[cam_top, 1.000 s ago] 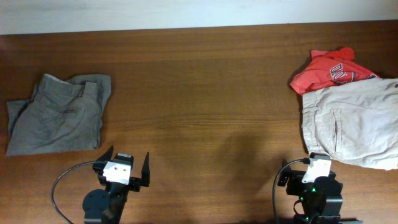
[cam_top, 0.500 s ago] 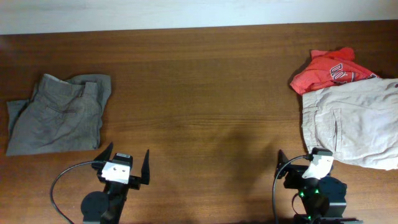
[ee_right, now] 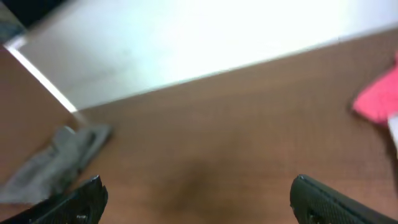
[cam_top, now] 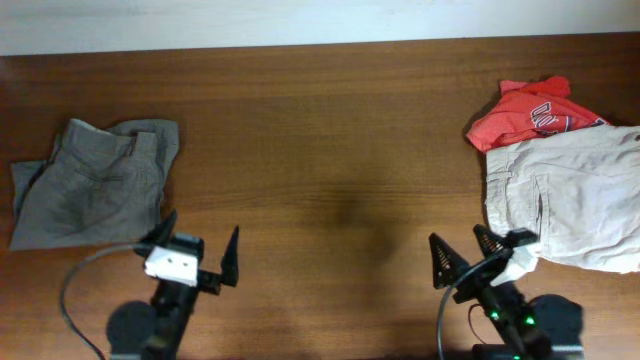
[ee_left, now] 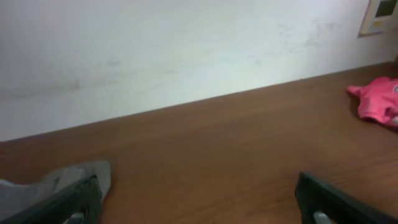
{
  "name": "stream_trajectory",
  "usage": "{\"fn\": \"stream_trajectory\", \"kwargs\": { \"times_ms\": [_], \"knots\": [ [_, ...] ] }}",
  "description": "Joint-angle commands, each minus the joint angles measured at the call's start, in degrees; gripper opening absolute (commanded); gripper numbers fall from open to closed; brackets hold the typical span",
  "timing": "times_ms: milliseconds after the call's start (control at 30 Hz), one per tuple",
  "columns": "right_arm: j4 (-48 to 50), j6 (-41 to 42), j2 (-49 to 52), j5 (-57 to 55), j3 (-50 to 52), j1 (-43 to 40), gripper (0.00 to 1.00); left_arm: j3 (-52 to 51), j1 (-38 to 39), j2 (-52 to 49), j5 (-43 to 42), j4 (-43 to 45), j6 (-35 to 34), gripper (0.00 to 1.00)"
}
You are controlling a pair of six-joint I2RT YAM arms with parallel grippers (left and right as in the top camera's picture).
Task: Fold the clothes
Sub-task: 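Move the right gripper to the beige shorts on the red t-shirt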
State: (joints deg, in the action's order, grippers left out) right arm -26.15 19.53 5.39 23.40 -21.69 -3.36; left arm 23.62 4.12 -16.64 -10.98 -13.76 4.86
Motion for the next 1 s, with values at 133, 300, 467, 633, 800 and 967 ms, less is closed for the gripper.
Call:
{"fn": "stream_trajectory", "kwargs": {
  "times_ms": [133,300,467,633,800,967],
  "knots": [
    [-15.0,-0.5,20.8,-12.0,-22.1,-0.5,0.99,28.6,0.2,-27.6,-1.9,-15.1,-0.8,0.99],
    [-30.3,-5.0,41.9,-17.6,-40.4,-0.5,0.99,43.8,0.2,-41.8,-5.0,-25.0,-0.8,0.99],
    [-37.8,-9.4,58.5,-21.6,-51.0,-0.9,0.99,45.9,0.2,-48.8,-15.1,-25.3,-3.0,0.99],
    [-39.7,-5.3,72.9,-25.6,-52.4,-6.5,0.99,45.9,0.2,-53.4,-16.7,-26.6,-2.9,0.99],
    [-38.9,-1.9,86.4,-25.0,-52.4,-12.0,0.99,45.9,0.2,-55.5,-16.4,-27.5,-2.9,0.99],
    [-35.2,-0.6,95.7,-25.2,-52.3,-12.8,0.99,45.9,0.2,-55.9,-14.5,-27.4,-2.7,0.99]
  ]
}}
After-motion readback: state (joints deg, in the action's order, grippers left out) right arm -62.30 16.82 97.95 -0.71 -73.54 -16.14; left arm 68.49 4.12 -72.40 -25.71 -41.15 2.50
